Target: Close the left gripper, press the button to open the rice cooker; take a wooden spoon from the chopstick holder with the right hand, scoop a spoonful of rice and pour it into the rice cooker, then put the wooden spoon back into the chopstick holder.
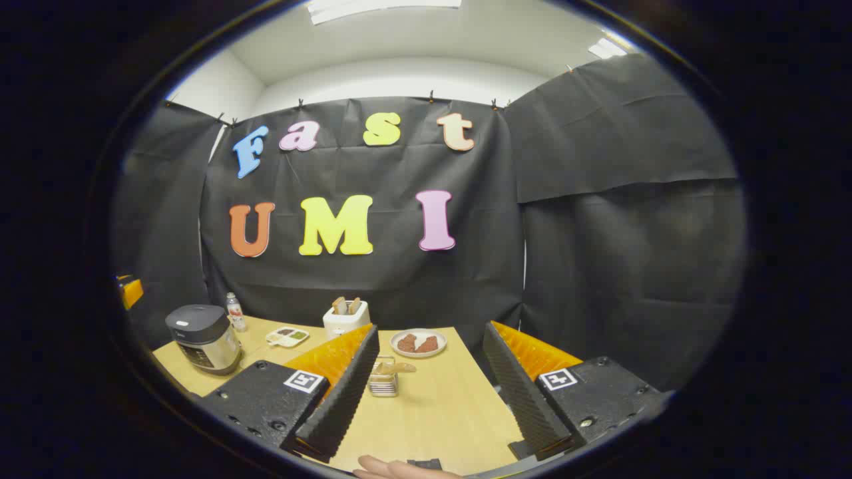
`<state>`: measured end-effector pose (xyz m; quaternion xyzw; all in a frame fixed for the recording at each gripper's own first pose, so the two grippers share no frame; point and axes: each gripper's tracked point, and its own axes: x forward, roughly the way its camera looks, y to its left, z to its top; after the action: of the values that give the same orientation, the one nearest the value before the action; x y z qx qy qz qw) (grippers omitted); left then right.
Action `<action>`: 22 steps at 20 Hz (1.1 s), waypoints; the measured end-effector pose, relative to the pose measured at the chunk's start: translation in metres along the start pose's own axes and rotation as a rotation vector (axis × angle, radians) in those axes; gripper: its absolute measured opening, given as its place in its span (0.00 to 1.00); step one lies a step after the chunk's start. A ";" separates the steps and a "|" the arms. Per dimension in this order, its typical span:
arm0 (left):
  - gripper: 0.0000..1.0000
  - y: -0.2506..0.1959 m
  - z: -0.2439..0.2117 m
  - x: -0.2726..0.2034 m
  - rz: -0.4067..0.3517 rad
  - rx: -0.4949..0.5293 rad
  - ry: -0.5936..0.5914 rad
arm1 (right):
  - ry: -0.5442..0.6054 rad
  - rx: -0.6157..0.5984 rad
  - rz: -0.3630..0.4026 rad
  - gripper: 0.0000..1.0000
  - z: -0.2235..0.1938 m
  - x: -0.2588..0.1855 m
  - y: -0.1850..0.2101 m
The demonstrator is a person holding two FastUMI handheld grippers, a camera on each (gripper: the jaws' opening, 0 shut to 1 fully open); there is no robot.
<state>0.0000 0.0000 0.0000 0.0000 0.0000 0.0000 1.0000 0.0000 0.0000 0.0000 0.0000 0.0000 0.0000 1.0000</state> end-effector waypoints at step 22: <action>0.53 0.038 -0.047 0.061 0.023 -0.106 0.165 | -0.238 -0.121 -0.014 1.00 0.030 -0.057 0.013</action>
<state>0.0607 0.0383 -0.0465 -0.0527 0.0824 0.0115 0.9951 -0.0569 0.0129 0.0296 -0.0602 -0.1187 -0.0070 0.9911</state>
